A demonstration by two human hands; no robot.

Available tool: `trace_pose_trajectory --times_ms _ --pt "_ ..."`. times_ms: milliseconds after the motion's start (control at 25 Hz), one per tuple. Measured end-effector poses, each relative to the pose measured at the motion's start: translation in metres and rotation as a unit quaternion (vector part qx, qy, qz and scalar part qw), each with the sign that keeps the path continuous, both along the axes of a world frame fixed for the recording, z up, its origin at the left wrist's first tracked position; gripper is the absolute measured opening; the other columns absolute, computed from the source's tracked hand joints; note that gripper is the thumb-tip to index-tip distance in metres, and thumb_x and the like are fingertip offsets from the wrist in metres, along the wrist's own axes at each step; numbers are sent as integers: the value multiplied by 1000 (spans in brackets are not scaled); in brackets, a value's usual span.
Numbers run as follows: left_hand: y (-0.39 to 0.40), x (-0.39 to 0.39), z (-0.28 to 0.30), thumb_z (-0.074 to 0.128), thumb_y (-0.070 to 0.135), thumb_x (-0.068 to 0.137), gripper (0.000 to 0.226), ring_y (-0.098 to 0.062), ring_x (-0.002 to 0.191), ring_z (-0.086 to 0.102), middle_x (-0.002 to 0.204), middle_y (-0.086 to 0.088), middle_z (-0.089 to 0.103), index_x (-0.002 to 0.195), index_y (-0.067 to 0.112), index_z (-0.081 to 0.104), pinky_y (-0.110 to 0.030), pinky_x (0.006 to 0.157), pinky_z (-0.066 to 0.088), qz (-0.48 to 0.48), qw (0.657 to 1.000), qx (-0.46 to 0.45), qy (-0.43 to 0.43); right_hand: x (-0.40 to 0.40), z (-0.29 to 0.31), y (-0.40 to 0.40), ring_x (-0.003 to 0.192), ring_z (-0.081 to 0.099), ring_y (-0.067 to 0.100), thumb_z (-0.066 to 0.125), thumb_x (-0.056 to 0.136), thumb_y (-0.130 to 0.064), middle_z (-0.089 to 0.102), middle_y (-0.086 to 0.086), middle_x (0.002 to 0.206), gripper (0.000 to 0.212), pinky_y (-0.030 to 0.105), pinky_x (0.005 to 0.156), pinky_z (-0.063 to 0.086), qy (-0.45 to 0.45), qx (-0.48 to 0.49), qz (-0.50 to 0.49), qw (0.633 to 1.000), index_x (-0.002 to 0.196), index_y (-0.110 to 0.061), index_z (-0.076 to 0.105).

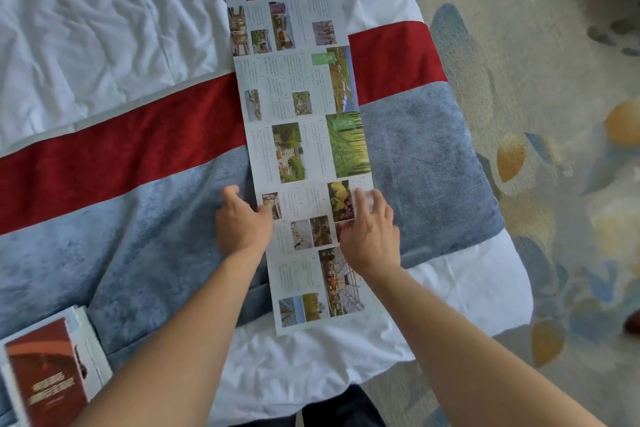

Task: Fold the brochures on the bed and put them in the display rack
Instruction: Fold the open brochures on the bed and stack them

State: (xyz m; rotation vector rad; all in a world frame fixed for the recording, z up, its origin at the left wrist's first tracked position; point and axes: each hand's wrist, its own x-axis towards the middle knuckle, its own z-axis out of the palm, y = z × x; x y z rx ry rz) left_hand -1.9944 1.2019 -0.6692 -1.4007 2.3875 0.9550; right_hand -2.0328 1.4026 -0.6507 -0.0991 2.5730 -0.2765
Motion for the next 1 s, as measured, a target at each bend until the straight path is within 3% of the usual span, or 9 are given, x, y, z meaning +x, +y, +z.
trace_pose_trajectory --times_ms 120,240,360,440,560,720,880,1000 --pt "8 10 0 56 27 93 33 -23 83 57 116 -4 65 121 23 38 -32 57 42 -32 999 4 -27 -1 2 -9 134 32 38 60 85 -14 22 16 155 78 50 93 50 -5 -9 -25 1000 151 -23 19" --pt "12 19 0 57 22 93 45 -18 81 52 128 -6 53 133 25 36 -24 50 35 -43 999 0 17 -2 3 -11 129 40 37 59 85 -12 27 15 151 78 46 89 50 4 -27 -49 998 151 -23 21" --pt "5 27 3 56 29 94 48 -27 93 59 134 -8 51 136 20 36 -29 59 41 -33 999 8 -17 -1 4 -10 108 55 33 54 88 -21 37 12 141 75 41 71 46 -17 -30 -120 992 152 -23 17" --pt "-3 34 5 56 37 93 44 -29 95 58 128 -7 57 129 18 38 -34 65 41 -33 996 24 -76 1 4 -10 97 57 32 53 90 -27 44 11 137 74 40 70 40 -38 -20 -169 985 153 -20 16" --pt "-9 46 8 56 40 93 35 -24 86 55 116 -6 61 115 20 37 -33 61 42 -64 991 38 -110 10 4 -12 107 59 37 51 90 -27 46 11 142 75 41 73 37 -55 -12 -193 979 154 -18 14" --pt "-5 61 9 57 37 93 34 -27 91 62 116 -6 61 114 19 36 -34 61 51 -98 986 68 -120 28 7 -14 110 59 37 49 88 -21 42 10 144 75 41 75 37 -54 -10 -192 980 154 -20 13" --pt "2 80 10 61 15 89 46 -27 107 58 129 -7 53 130 18 40 -43 85 54 -51 994 92 6 49 12 -7 96 60 36 46 83 -16 42 10 139 77 40 69 39 -38 -16 -198 979 153 -20 15" --pt "5 89 14 60 6 87 54 -21 109 57 127 0 53 133 30 41 -43 87 56 -39 988 123 87 62 14 -5 77 49 29 46 85 -16 38 9 138 73 39 65 37 2 -17 -206 978 152 -22 18"
